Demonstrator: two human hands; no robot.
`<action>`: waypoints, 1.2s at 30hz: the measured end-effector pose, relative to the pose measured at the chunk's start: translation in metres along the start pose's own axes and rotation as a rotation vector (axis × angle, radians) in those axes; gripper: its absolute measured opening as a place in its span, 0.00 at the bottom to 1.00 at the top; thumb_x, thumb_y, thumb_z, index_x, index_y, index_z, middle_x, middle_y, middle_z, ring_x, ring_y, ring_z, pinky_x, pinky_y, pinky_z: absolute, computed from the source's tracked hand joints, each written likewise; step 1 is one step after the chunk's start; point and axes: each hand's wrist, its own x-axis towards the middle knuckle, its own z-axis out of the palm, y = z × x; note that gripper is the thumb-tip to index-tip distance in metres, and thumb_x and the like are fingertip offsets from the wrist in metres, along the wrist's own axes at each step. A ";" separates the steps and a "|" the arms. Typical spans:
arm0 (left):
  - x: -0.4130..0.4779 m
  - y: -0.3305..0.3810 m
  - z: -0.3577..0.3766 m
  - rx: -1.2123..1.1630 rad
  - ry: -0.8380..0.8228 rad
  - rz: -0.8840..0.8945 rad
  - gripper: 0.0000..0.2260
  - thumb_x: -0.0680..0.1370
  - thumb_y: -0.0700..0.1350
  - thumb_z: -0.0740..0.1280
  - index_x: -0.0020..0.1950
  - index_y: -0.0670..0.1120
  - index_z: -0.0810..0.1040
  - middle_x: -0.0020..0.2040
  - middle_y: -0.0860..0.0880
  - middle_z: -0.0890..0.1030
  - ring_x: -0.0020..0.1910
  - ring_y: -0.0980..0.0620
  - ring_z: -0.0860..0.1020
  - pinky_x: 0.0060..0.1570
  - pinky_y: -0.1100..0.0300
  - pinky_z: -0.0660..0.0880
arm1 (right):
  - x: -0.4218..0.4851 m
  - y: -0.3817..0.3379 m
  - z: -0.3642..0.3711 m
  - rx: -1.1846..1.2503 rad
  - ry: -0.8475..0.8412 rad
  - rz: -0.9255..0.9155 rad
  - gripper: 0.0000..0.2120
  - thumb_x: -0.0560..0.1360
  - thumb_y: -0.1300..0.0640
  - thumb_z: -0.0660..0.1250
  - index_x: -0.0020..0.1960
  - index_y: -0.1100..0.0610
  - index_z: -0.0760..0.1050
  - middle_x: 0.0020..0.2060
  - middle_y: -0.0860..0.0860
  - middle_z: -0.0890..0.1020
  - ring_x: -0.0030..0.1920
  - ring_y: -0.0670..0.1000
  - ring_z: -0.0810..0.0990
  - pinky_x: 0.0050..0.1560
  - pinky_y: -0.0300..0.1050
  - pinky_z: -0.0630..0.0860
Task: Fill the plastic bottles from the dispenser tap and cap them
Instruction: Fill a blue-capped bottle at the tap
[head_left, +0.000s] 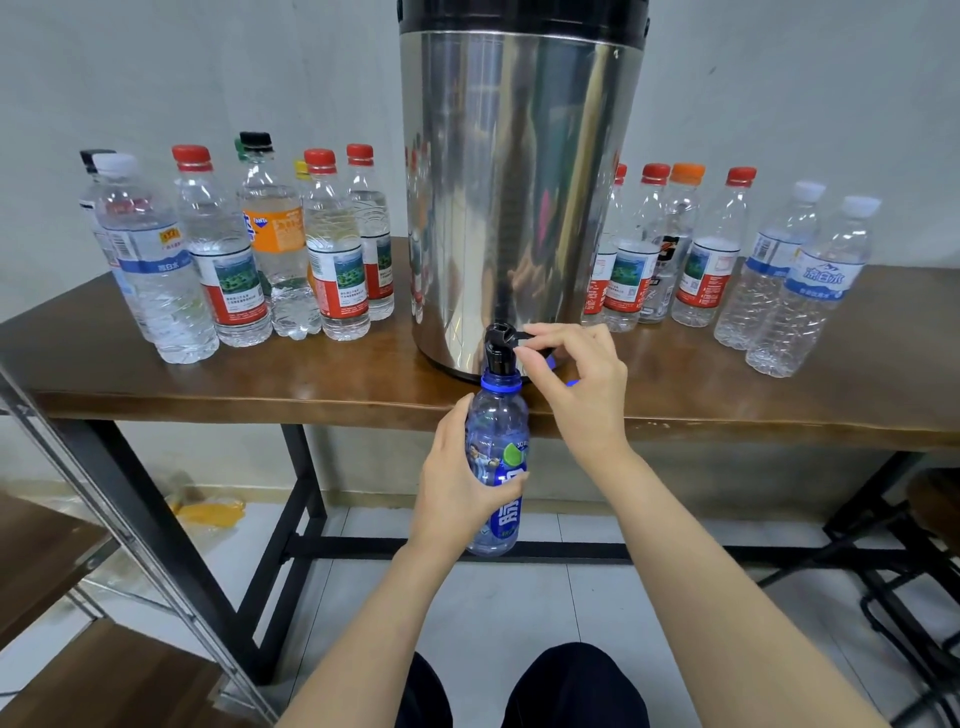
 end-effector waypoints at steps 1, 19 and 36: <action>0.000 0.000 0.000 0.002 0.000 0.001 0.44 0.65 0.49 0.81 0.75 0.55 0.61 0.69 0.58 0.71 0.66 0.59 0.73 0.63 0.61 0.75 | 0.000 0.000 0.000 0.008 0.002 0.003 0.12 0.75 0.48 0.68 0.46 0.58 0.82 0.48 0.45 0.84 0.46 0.48 0.74 0.45 0.48 0.76; -0.001 0.002 -0.001 0.011 -0.003 0.007 0.44 0.66 0.49 0.81 0.75 0.55 0.60 0.70 0.57 0.71 0.65 0.60 0.72 0.62 0.65 0.71 | -0.001 -0.002 0.002 0.029 0.019 0.010 0.11 0.74 0.50 0.68 0.45 0.58 0.82 0.48 0.47 0.84 0.43 0.41 0.72 0.41 0.36 0.71; 0.000 -0.001 0.000 0.016 0.002 0.018 0.44 0.65 0.50 0.81 0.75 0.55 0.61 0.70 0.57 0.71 0.66 0.59 0.72 0.64 0.61 0.72 | -0.002 -0.003 0.004 0.047 0.034 0.027 0.11 0.74 0.49 0.68 0.45 0.56 0.81 0.48 0.42 0.82 0.41 0.46 0.74 0.39 0.42 0.73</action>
